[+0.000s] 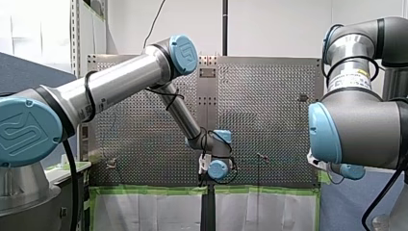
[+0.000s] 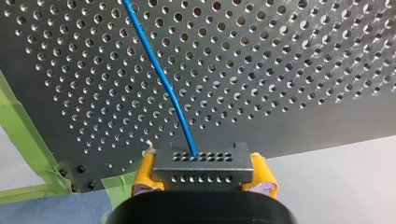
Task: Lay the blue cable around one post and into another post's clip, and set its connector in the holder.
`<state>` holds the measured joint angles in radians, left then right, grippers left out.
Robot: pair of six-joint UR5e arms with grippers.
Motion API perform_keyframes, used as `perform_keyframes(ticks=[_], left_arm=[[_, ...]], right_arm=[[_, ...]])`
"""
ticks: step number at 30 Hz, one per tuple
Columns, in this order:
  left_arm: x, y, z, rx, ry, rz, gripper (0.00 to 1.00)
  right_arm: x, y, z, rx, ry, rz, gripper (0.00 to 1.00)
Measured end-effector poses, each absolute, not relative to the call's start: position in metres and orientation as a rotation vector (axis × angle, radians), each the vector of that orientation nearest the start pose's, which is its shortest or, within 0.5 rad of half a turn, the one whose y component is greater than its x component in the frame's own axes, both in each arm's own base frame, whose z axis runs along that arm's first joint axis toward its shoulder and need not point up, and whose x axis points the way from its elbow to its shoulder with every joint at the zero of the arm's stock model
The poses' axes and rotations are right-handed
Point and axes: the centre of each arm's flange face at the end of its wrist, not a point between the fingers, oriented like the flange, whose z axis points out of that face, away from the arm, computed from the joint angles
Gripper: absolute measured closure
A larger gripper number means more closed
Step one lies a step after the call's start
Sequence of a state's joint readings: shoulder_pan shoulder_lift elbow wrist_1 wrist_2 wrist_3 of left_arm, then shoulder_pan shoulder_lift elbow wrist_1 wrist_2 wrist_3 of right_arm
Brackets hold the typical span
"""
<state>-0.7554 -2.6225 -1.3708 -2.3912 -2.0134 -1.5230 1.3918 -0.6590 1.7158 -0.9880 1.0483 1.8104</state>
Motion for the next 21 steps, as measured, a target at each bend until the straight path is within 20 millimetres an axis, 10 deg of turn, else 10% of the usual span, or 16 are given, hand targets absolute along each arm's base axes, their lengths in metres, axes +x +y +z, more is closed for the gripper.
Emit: perform_keyframes(ticks=[4,21], left_arm=[[0.4535,-0.5500,-0.0298,0.327,1.629,-0.165,0.00],[0.4517,-0.5493,-0.0319,0.340,1.654,-0.189,0.00]], right_arm=[[0.0733,-0.6308,-0.0241,1.406,-1.306,1.608,1.00],[0.0745,-0.6309,-0.0240,1.408,-1.302,1.610,1.00]])
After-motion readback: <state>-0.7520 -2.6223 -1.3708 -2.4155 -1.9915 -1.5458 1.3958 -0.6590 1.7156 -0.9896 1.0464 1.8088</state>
